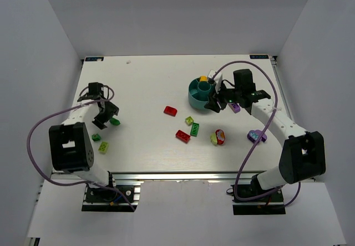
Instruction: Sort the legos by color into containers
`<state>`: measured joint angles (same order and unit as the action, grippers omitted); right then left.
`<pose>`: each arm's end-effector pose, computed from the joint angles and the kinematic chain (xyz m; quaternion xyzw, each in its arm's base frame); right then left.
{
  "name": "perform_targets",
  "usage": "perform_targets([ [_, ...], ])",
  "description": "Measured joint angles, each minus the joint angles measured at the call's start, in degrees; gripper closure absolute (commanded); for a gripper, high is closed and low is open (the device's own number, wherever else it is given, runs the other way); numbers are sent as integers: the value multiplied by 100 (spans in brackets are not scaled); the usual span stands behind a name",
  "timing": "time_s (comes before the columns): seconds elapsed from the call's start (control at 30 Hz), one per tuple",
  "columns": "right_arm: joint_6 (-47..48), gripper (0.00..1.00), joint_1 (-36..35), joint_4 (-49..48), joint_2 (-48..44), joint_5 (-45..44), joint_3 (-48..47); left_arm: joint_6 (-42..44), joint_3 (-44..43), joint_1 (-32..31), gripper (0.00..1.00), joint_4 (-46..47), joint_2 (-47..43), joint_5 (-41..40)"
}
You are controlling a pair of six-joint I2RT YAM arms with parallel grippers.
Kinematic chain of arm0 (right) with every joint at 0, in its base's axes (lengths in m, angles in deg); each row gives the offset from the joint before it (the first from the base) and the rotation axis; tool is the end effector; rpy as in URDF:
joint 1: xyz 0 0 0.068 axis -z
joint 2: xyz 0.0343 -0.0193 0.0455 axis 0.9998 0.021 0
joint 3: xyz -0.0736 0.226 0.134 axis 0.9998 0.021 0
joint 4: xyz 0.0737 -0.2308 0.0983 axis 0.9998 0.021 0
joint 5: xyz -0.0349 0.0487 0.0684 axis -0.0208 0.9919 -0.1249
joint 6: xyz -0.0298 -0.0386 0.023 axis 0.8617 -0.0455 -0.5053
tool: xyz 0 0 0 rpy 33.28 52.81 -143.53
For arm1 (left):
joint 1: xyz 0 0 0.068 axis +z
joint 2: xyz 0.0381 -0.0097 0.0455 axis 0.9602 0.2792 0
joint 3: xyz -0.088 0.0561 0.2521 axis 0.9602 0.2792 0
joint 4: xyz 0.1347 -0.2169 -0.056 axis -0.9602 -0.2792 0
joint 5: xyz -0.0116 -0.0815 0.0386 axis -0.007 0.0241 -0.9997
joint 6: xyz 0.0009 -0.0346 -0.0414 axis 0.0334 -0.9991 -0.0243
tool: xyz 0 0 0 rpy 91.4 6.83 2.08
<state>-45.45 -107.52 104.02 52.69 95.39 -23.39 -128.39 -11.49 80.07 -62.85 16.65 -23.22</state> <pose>0.2986 0.1233 0.2870 -0.4790 0.7136 0.2309 0.4562 0.2928 0.0377 0.1973 -0.4360 0.8789 0.0135 0.1932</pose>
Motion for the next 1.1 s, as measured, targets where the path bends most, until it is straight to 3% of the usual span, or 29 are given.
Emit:
perform_targets([
  [0.3,-101,46,35,-151,-2,44,212,-105,-306,0,43,195,643,61],
  [0.73,-146,46,256,-234,-2,151,216,-4,-201,0,85,586,616,258],
  [0.9,-280,49,313,-260,-39,232,216,181,-83,-72,93,887,330,828],
  [0.93,-317,52,339,-275,-72,245,216,227,-81,-140,97,1001,214,968],
  [0.97,-396,65,378,-315,-114,258,216,262,-81,-221,98,1141,101,1106],
  [1.03,-601,79,472,-494,-232,256,216,343,-85,-522,99,1451,-133,1338],
  [1.07,-710,93,525,-577,-293,256,216,385,-98,-734,99,1626,-238,1443],
  [1.1,-800,99,575,-678,-352,258,214,431,-140,-999,100,1812,-308,1556],
])
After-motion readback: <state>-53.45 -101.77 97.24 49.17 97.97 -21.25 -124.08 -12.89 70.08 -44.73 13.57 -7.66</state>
